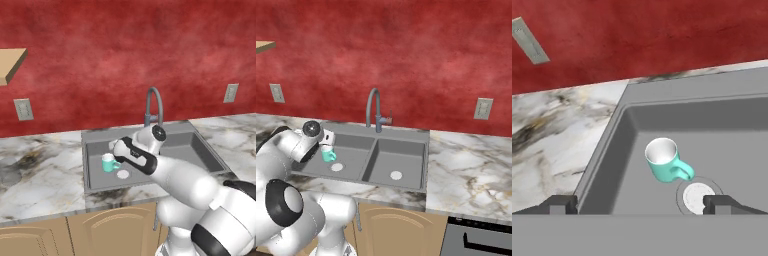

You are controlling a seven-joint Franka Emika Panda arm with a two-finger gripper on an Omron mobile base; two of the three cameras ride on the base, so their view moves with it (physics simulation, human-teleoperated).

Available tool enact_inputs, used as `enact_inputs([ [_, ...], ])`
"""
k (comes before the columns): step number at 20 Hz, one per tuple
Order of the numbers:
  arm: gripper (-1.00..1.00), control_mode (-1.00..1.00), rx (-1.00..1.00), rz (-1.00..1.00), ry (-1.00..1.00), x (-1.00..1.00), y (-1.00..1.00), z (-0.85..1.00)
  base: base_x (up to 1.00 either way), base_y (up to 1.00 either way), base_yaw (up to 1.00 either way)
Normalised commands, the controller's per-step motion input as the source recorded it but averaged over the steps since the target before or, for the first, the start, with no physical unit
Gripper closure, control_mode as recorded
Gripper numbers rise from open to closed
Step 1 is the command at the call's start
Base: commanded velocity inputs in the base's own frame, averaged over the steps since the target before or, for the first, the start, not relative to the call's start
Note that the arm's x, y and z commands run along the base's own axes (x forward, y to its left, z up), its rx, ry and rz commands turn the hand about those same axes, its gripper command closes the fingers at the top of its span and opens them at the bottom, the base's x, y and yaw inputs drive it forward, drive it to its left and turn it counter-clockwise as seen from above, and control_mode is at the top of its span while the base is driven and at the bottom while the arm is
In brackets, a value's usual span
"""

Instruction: Place the mug in the left basin and the glass cup in the right basin of the sink.

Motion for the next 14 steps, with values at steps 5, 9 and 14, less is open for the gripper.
enact_inputs([
  [5, -1.0, -1.0, -0.03, 0.01, 0.12, 0.0, 0.07, 0.0, 0.0, 0.0, 0.0],
  [9, -1.0, -1.0, -0.07, 0.01, 0.1, 0.0, 0.08, 0.01, 0.0, 0.0, 0.0],
  [14, -1.0, -1.0, -0.01, 0.01, 0.01, 0.0, 0.23, 0.04, 0.0, 0.0, 0.0],
])
